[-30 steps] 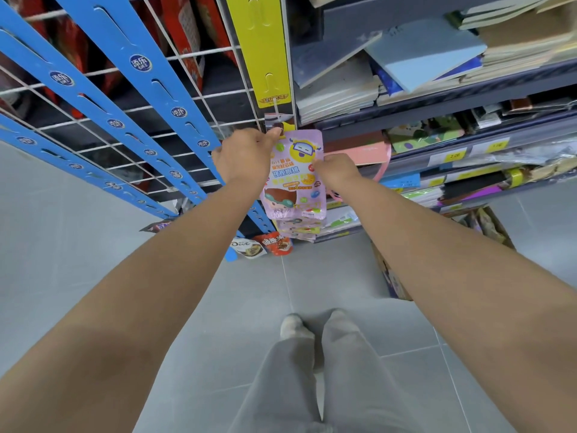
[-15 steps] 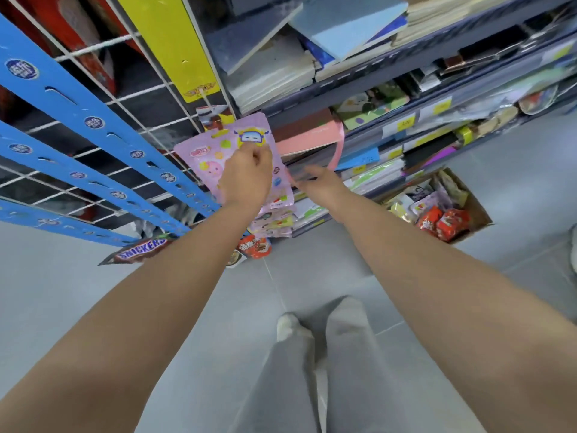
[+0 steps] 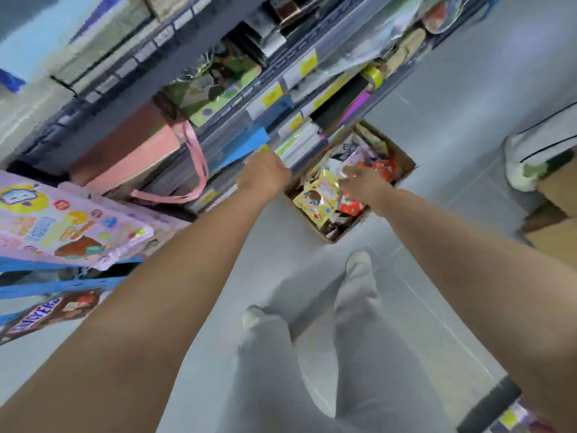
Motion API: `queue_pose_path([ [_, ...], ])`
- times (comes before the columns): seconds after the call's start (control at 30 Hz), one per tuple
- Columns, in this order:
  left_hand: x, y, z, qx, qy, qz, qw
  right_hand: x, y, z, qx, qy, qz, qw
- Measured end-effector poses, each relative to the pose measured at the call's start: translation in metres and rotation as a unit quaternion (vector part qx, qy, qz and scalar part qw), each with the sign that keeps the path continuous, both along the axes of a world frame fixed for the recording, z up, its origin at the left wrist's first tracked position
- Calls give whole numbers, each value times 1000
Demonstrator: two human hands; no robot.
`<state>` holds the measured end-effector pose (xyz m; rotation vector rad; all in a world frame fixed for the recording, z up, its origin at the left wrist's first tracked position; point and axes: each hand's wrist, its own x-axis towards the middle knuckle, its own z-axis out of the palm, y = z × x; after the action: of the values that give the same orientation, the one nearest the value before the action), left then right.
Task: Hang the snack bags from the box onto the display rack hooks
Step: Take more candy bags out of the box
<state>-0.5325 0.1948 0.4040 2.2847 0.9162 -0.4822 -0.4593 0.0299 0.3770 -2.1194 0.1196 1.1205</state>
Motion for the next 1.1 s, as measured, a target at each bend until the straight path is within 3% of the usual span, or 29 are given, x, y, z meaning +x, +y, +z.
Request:
queue_pose_path([
  [0.3,119,-79,-122,-18,111,-70,991,119,-104,-90,-5,46,-128,991],
  [0.73,177,-45,-346,-9,199,-101,975,164,-89,-302,-26,111,-159,981],
  [0.97,179,-31,-423,61,183,-67,979,190,-65,-380,-9,117,-158,980],
  [1.1,180,-33,-445,156,192,-140,959,210,-51,-403,32,168,-272,947],
])
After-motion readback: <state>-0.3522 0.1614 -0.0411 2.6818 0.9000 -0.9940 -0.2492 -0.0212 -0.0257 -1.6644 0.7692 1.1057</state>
